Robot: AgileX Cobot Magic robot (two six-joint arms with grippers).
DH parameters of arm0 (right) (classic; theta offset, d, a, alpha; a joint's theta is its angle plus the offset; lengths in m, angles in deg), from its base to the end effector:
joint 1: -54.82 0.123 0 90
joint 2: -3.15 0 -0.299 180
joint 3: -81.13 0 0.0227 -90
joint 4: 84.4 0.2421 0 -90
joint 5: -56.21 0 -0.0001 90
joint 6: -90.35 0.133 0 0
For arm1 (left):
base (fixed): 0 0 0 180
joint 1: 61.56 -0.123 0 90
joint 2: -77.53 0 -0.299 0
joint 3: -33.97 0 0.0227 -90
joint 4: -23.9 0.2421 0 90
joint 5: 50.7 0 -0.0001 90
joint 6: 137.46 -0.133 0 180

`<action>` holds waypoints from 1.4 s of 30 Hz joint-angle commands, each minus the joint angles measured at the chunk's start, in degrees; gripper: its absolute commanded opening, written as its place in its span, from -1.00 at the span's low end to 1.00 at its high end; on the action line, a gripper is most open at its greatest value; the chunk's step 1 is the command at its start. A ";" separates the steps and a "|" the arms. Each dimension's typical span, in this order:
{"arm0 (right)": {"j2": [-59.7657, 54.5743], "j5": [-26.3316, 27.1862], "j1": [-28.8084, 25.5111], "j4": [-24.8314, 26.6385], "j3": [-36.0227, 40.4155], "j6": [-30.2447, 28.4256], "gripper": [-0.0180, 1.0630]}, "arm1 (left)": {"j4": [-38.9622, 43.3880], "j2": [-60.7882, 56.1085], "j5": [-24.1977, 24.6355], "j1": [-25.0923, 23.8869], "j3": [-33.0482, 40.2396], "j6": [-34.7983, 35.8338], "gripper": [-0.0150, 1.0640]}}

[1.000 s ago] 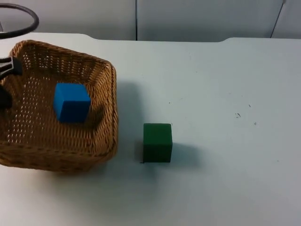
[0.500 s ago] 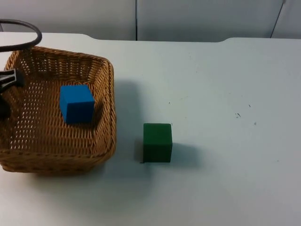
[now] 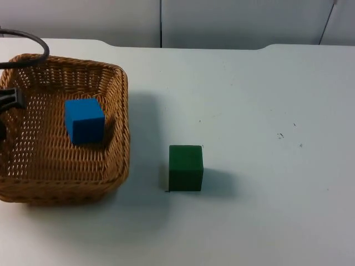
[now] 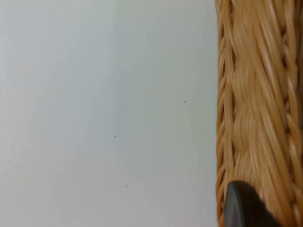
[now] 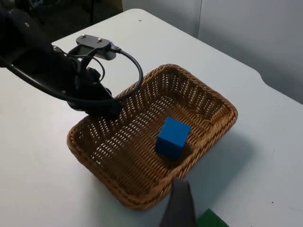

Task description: Pick up the basket with the left hand and place the blue cube into the basket with the right hand.

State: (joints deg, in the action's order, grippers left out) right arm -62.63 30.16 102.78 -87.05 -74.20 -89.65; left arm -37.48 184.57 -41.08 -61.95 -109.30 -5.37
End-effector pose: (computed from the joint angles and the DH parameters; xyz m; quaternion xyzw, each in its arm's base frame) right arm 0.1618 0.1754 0.3571 -0.3568 0.7717 0.1959 0.4886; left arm 0.3180 -0.0174 0.1149 -0.0931 0.9553 -0.1004 0.2619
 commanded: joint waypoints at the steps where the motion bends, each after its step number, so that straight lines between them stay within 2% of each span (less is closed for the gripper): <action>1: 0.40 0.15 0.01 -0.09 0.29 0.00 0.23 | 0.44 0.63 -1.83 -0.07 -0.35 -0.34 -0.98; 7: 0.40 0.15 0.01 -0.09 0.29 0.00 0.23 | 0.90 0.63 -3.73 -0.07 -0.35 -0.34 -0.98; 9: 0.40 0.15 0.01 -0.09 0.29 0.00 0.23 | 1.31 0.63 -4.64 -0.07 -0.35 -0.34 -0.92; 11: 0.40 0.15 0.01 -0.09 0.29 0.00 0.23 | 1.87 0.63 -5.19 -0.07 -0.35 -0.34 -0.75; 12: 0.40 0.15 0.01 -0.09 0.29 0.00 0.23 | 1.87 0.63 -5.19 -0.07 -0.35 -0.34 -0.75; 16: 0.40 0.15 0.01 -0.09 0.29 0.00 0.23 | 2.66 0.63 -5.19 -0.07 -0.35 -0.34 -0.37; 17: 0.40 0.15 0.01 -0.09 0.29 0.00 0.23 | 2.66 0.63 -5.19 -0.07 -0.35 -0.34 -0.37; 21: 0.40 0.03 0.01 -0.09 0.29 0.00 0.23 | 3.52 0.63 -5.19 -0.07 -0.35 -0.43 -0.04; 22: 0.40 0.03 0.01 -0.09 0.29 0.00 0.23 | 3.52 0.63 -5.19 -0.07 -0.35 -0.43 -0.04; 25: 0.40 -0.33 0.01 -0.09 0.29 0.00 0.23 | 3.52 0.46 -5.19 -0.07 -0.35 -0.56 0.18; 30: 0.40 -0.45 0.01 -0.09 0.29 0.00 0.23 | 3.64 -1.67 -5.09 -0.07 -0.35 -0.56 0.20; 35: 0.40 -0.45 0.01 -0.09 0.29 0.00 0.23 | 3.64 -8.91 -5.09 -0.07 -0.35 -0.56 0.20; 39: 0.40 -0.45 0.01 -0.09 0.29 0.00 0.23 | 3.52 -15.45 -3.45 -0.07 -0.35 -0.56 0.20; 42: 0.40 -0.31 0.01 -0.09 0.29 0.00 0.23 | 3.52 -24.12 1.44 -0.07 -0.35 -0.56 0.20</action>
State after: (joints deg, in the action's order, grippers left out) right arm -62.63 29.31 102.78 -87.05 -74.20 -89.65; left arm -34.01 162.88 -41.58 -62.09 -109.30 -5.70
